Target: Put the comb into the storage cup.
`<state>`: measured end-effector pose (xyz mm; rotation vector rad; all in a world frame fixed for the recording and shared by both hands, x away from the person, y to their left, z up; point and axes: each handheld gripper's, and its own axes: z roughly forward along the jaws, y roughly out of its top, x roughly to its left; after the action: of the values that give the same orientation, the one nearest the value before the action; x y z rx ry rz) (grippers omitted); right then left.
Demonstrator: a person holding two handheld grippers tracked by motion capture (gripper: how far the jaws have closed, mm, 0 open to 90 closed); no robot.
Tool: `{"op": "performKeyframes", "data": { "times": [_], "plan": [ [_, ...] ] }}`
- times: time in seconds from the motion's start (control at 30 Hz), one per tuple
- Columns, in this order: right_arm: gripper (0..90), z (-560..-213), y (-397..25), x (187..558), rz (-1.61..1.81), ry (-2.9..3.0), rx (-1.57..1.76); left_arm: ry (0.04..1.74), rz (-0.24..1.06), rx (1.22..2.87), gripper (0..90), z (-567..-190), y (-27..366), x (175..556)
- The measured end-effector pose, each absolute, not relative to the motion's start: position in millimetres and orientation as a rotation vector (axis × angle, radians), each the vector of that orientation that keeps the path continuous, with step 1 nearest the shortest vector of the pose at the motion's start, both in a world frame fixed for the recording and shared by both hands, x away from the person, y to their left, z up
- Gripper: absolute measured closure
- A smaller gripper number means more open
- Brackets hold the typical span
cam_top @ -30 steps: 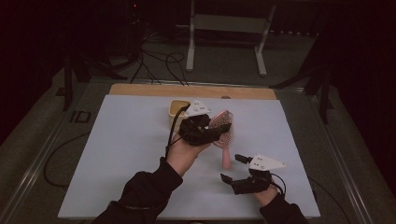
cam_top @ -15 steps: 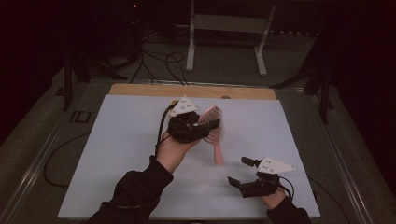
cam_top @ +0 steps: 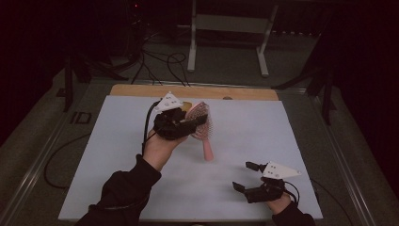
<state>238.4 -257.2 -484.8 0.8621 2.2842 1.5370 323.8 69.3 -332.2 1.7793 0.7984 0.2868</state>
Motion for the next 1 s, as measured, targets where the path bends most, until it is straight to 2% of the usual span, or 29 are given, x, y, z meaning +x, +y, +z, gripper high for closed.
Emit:
{"op": "performKeyframes", "data": {
  "times": [1.0],
  "plan": [
    [8.9, -484, -253, 238, 1.528, 2.277, 0.838, 0.901, 0.409, 1.69, 65.2, -301, 123, 360]
  ]
}}
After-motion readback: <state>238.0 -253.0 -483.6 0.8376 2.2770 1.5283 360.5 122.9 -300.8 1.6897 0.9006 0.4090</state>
